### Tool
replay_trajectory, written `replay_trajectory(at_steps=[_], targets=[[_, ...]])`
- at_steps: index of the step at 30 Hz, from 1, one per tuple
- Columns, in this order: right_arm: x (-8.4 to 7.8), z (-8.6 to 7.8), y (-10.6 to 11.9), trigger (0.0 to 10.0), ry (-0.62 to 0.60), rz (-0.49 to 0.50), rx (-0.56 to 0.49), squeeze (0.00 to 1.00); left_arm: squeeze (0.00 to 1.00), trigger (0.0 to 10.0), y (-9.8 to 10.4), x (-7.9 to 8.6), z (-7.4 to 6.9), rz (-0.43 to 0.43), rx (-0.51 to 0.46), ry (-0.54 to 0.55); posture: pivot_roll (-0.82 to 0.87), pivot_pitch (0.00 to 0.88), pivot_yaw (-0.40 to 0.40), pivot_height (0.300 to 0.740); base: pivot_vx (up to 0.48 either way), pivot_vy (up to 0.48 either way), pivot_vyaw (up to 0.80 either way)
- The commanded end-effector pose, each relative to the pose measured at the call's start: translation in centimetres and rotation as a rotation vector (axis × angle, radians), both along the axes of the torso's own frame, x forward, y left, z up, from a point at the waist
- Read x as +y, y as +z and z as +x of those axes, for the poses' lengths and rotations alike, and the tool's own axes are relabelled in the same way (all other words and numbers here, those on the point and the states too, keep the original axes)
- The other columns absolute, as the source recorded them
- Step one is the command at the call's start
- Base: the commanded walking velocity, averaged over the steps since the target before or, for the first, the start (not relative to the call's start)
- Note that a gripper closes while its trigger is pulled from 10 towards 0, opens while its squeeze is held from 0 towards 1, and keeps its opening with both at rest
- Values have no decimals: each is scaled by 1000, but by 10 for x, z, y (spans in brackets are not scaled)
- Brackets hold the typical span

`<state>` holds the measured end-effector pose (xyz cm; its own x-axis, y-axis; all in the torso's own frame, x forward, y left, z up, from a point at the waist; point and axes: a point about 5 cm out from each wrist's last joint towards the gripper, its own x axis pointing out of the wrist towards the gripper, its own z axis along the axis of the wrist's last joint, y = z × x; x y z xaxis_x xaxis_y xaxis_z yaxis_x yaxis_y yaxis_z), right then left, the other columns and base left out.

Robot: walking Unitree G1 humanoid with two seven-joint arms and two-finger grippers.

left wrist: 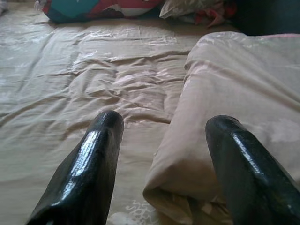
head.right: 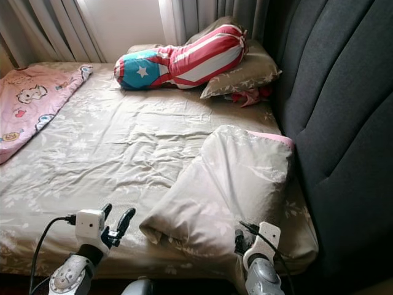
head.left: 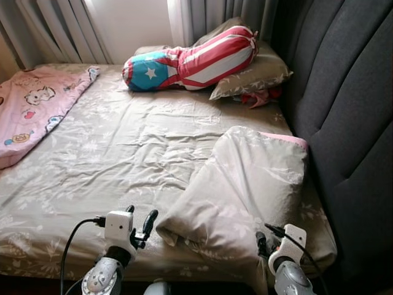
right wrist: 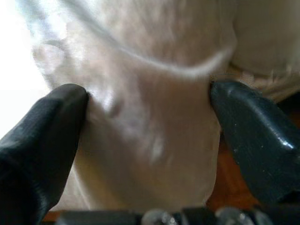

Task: Clean up the room

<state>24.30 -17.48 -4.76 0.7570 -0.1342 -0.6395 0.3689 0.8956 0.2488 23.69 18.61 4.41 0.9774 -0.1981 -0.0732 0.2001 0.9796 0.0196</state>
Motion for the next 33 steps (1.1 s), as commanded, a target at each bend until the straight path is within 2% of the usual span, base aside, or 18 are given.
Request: replay_trajectory(at_steps=[1, 3, 6, 11, 14, 24, 25, 33], targets=[[1, -7, -6, 10000, -9, 45, 38, 0, 0, 10000, 3, 0, -2, 13, 3, -21, 56, 106, 41, 665, 0, 0, 0], [3, -9, -8, 10000, 11, 69, 55, 0, 0, 10000, 5, -1, -3, 20, 1, -32, 59, 109, 42, 665, 0, 0, 0], [16, -16, -14, 10000, 103, 135, 75, 0, 0, 10000, 7, -4, -6, 38, -1, -57, 69, 117, 48, 665, 0, 0, 0], [26, -20, -17, 10000, 158, 175, 92, 0, 0, 10000, 11, -3, -10, 43, 9, -62, 84, 131, 56, 665, 0, 0, 0], [31, -19, -17, 10000, 220, 140, 103, 0, 0, 10000, 13, -2, -13, 49, 12, -62, 91, 141, 52, 665, 0, 0, 0], [37, -5, -6, 10000, 251, 115, 30, 0, 0, 10000, 26, -3, -15, 27, 0, -40, 100, 199, 49, 665, 0, 0, 0], [38, -4, -5, 0, 251, 117, 26, 0, 0, 10000, 27, -3, -15, 25, -2, -38, 99, 206, 48, 665, 0, 0, 0], [47, -10, -9, 0, 278, 131, 37, 0, 0, 10000, 31, -2, -23, 18, 5, -25, 102, 236, 41, 665, 0, 0, 0]])
